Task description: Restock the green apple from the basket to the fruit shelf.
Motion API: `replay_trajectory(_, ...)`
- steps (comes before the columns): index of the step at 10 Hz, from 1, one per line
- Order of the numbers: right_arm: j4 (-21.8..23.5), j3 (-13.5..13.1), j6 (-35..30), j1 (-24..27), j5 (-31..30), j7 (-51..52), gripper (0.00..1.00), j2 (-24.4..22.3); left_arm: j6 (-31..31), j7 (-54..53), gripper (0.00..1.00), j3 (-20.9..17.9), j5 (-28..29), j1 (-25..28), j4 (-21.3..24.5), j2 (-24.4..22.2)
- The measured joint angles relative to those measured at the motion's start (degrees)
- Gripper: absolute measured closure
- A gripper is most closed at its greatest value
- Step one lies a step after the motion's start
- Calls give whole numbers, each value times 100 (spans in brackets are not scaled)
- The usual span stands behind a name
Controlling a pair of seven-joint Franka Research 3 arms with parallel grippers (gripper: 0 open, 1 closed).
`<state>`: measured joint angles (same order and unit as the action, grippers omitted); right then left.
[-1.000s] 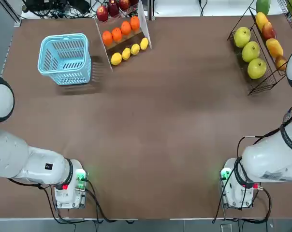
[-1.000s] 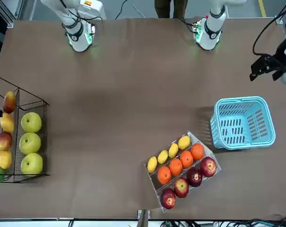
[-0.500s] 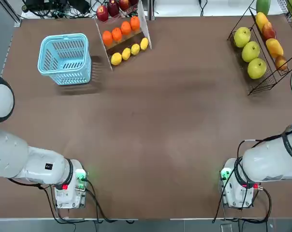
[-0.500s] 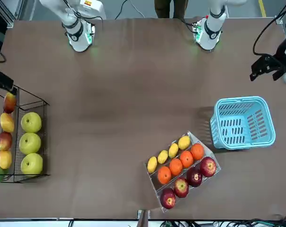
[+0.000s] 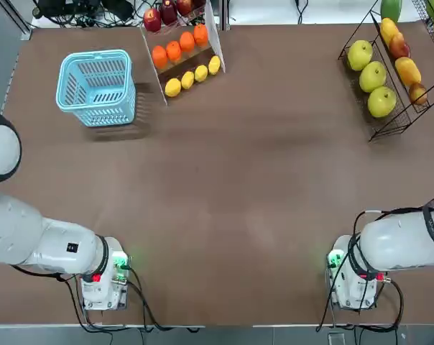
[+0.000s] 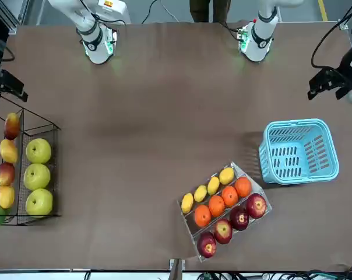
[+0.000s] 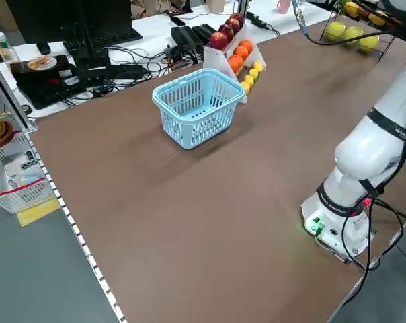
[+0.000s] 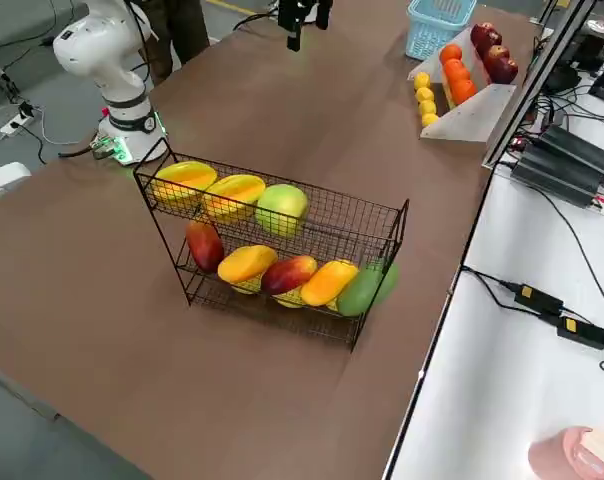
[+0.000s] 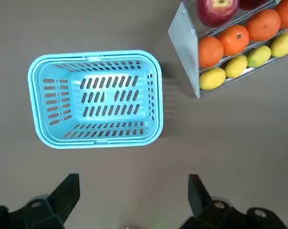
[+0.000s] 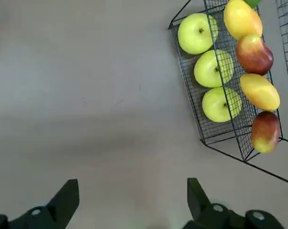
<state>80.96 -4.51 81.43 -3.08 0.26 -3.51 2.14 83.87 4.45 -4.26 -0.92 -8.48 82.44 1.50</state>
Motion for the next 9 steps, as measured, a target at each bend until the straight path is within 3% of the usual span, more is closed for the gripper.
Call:
replay_trajectory(3,302,13,290,-167,-232,-81,0,-5,25,0,0,2,0,-1,-3,0)
replay_trajectory(9,303,13,344,-170,-209,-302,0,-12,26,-1,0,3,0,-1,-3,0)
